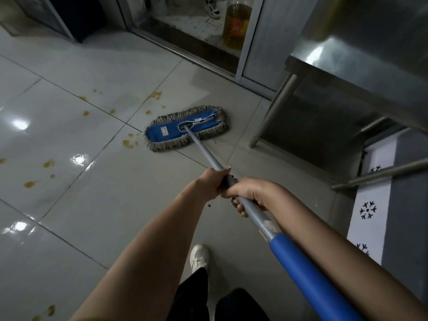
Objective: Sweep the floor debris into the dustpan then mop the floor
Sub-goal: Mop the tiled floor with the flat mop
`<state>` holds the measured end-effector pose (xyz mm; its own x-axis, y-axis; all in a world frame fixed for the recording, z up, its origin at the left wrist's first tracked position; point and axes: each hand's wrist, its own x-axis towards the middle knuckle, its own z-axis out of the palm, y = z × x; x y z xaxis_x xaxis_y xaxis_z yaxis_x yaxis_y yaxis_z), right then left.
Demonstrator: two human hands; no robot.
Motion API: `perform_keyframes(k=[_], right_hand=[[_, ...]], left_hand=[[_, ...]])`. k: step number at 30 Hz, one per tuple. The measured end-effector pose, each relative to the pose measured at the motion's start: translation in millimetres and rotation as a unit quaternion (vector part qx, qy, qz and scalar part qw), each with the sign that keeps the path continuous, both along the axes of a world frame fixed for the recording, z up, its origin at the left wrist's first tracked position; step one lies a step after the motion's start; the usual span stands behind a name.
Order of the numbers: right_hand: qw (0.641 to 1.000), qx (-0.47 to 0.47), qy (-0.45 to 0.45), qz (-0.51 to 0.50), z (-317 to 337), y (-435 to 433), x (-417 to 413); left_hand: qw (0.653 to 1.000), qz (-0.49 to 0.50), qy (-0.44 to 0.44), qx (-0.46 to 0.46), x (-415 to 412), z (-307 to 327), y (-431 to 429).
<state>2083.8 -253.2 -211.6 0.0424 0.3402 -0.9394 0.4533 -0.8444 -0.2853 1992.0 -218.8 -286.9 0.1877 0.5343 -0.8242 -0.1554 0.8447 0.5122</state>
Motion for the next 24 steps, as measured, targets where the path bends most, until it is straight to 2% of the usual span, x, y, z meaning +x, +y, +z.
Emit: perform_keyframes(k=[10,24], right_hand=[[0.999,-0.023,-0.009,0.044,2.7,102.7,8.4],[0.993,-0.018,0.000,0.114,0.6,268.9,33.1]], left_hand=[[1.000,0.001,-0.009,-0.022,3.9,4.4,101.6],[0.996,0.091,-0.001,0.001,27.6,5.4,247.3]])
